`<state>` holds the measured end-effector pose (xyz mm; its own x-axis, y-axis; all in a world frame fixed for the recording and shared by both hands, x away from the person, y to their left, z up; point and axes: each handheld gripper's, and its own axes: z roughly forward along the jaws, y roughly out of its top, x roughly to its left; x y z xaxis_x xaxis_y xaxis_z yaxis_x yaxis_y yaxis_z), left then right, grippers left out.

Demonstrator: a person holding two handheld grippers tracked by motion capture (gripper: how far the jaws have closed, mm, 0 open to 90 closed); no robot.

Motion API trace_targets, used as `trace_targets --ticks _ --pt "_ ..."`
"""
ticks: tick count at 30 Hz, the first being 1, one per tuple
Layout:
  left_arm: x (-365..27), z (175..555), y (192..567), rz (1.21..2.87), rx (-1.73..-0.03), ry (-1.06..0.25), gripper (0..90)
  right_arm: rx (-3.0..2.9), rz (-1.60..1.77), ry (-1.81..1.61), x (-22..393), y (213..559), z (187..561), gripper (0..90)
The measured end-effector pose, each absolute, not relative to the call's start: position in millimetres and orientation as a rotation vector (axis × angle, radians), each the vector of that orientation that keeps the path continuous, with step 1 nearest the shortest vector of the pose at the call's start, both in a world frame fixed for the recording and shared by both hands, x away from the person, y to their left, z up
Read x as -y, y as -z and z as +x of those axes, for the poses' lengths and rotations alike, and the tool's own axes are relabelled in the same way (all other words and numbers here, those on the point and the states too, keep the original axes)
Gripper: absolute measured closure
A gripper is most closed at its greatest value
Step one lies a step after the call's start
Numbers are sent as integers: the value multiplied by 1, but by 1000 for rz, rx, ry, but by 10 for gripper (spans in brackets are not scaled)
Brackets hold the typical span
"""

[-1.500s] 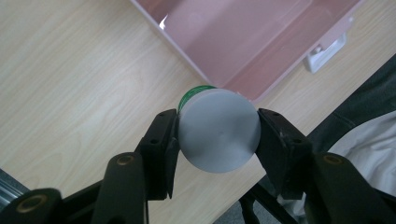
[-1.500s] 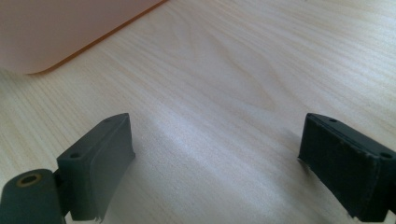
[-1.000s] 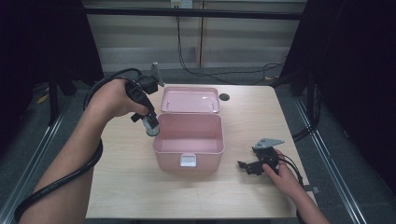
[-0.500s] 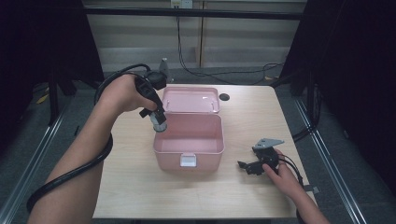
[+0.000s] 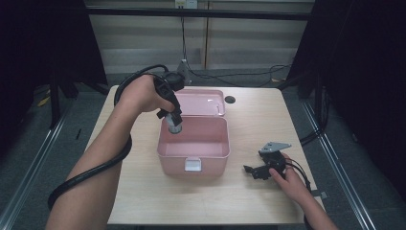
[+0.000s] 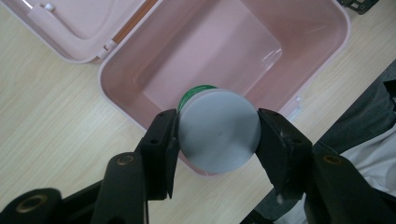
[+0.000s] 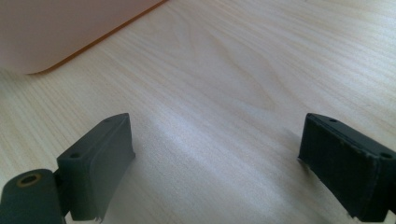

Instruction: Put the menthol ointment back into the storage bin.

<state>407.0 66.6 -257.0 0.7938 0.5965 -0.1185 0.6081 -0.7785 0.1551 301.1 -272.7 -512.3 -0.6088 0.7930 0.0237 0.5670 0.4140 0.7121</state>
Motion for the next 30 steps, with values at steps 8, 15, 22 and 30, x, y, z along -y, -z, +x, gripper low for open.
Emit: trace_targets --ticks 8,15,22,30 --pt "-57 413 271 2794 -967 95 499 -2355 1179 -1004 273 512 301 92" --pt "-48 419 287 2806 -978 105 499 -2355 1179 -1004 273 512 301 92" --pt "-42 422 297 2810 -997 111 499 -2355 1180 -1004 273 512 301 92" --pt "-36 427 312 2787 -1055 118 499 -2355 1180 -1004 273 512 301 92"
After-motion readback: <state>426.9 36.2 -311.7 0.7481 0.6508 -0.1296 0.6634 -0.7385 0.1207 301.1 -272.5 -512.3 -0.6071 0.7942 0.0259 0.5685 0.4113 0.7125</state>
